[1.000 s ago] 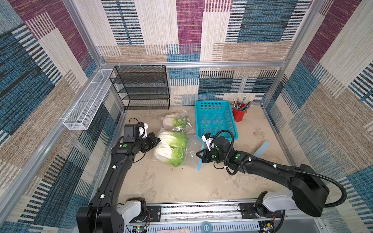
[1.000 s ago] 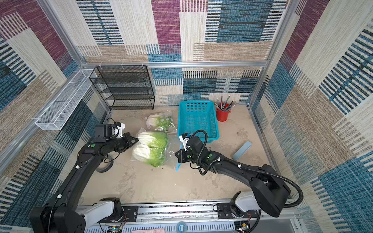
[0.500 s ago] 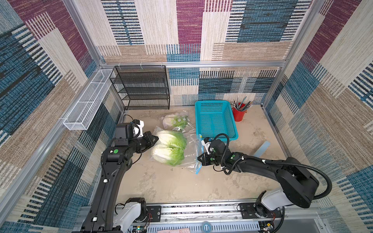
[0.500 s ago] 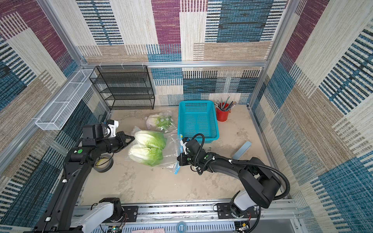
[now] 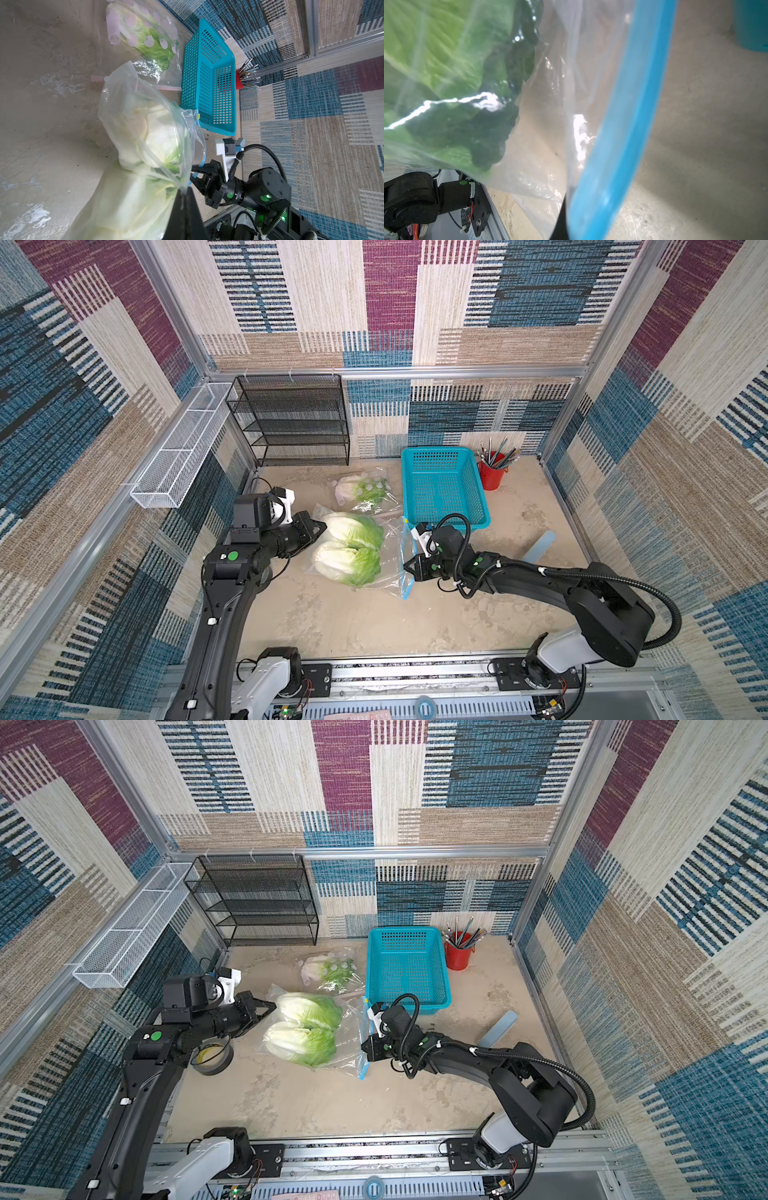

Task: Open the zip-top bag and take out the chinese cabbages
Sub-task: Adjust the zipper food storage bag at the center of the board.

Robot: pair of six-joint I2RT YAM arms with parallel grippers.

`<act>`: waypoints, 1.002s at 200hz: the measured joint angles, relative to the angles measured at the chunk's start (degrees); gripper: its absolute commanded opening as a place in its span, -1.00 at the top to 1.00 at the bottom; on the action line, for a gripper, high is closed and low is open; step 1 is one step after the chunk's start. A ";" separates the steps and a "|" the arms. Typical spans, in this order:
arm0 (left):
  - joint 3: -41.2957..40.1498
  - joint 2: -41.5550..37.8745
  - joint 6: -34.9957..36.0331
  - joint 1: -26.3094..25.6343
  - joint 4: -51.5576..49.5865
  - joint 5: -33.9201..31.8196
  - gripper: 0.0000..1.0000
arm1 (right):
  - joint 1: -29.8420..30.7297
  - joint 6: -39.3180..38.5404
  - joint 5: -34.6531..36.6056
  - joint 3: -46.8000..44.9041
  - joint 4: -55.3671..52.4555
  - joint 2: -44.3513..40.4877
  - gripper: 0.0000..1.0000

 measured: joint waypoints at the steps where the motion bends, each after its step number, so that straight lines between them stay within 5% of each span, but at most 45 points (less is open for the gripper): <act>1: 0.02 -0.02 0.00 0.00 0.00 0.04 1.00 | 0.00 -0.04 0.00 0.02 0.00 0.02 1.00; 200: -1.88 0.98 0.31 0.04 0.28 -5.29 1.00 | -0.02 -0.02 -0.07 -0.66 -3.32 -6.73 1.00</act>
